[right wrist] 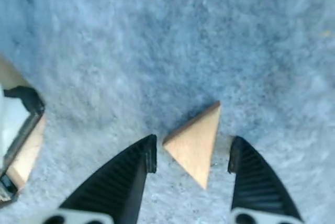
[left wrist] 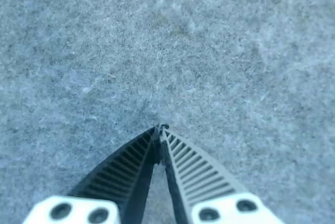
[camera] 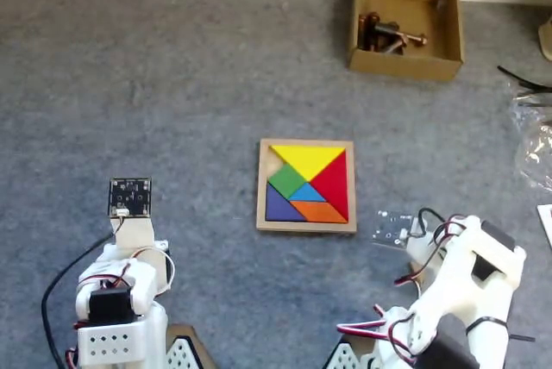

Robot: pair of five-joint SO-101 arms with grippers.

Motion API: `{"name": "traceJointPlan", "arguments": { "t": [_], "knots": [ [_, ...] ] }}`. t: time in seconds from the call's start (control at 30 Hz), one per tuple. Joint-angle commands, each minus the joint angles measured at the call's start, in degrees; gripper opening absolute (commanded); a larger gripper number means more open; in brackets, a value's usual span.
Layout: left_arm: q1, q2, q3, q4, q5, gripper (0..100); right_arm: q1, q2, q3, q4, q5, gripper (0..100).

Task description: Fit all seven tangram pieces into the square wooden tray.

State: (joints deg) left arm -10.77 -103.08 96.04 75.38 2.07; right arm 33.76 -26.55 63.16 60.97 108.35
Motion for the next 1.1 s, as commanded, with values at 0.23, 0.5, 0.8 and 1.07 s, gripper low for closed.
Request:
{"name": "traceJointPlan", "arguments": {
  "t": [0.23,0.5,0.8,1.07],
  "knots": [
    [-0.48,0.40,1.19,0.44,0.09,0,-0.40,-0.22,1.27,-0.31,-3.08,19.1],
    [-0.48,0.40,1.19,0.44,0.09,0,-0.75,-0.22,1.19,-0.40,-9.23,19.1],
    [-0.48,0.40,1.19,0.44,0.09,0,-0.31,-0.22,1.19,-0.40,-9.23,16.1],
    [-0.48,0.40,1.19,0.44,0.09,0,-0.31,-0.22,1.19,-0.40,-9.23,12.8]
  ]
}}
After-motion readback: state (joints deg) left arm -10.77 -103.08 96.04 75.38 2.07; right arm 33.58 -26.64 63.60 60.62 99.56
